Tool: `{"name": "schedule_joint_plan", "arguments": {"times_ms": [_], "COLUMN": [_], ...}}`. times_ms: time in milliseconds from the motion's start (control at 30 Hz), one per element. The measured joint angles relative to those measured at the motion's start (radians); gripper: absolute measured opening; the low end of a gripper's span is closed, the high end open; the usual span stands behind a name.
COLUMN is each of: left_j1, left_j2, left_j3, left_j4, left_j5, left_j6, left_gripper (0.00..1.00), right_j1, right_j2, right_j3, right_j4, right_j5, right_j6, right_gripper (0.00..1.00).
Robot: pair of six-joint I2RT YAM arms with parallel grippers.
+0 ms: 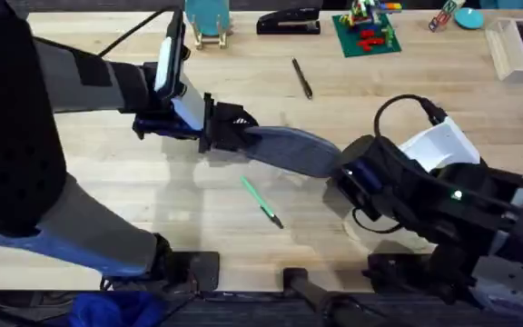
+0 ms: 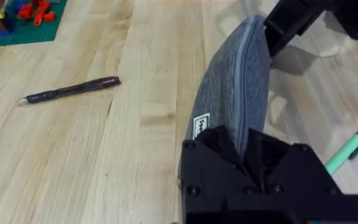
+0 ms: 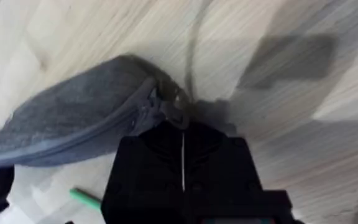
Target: Unzip the bag, pick up the pens from the table one at a time and place them inside, then zip the bag closed.
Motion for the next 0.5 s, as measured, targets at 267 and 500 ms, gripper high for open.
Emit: {"name": "schedule_joint_plan", "arguments": {"times_ms": [267,500], "left_j1": [0.000,0.000], "left_j2": [0.000,0.000], "left_j3": [0.000,0.000], "left_j4": [0.000,0.000], "left_j5": [0.000,0.000], "left_j6": [0.000,0.000], "left_gripper": [0.043,0.043], "right_j1": [0.000,0.000], "right_j2": [-0.123,-0.274], "right_j3": [-0.004,-0.004], "right_j4": [-0.001,-0.003], "right_j5": [-0.026,-0.016], "right_j6": [-0.102,-0.218], "right_gripper": [0.032,0.032]}}
